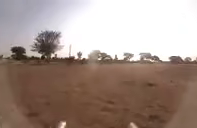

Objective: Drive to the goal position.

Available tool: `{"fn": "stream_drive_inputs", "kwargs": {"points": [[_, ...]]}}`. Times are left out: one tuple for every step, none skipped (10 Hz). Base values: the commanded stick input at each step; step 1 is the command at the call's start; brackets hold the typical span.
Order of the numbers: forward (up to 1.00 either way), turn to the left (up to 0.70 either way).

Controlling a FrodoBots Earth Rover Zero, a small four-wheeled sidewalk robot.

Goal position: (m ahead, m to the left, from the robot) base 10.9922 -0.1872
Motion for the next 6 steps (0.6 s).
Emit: {"fn": "stream_drive_inputs", "kwargs": {"points": [[0.70,0.00],[0.70,0.00],[0.70,0.00],[0.70,0.00],[0.70,0.00],[0.70,0.00]]}}
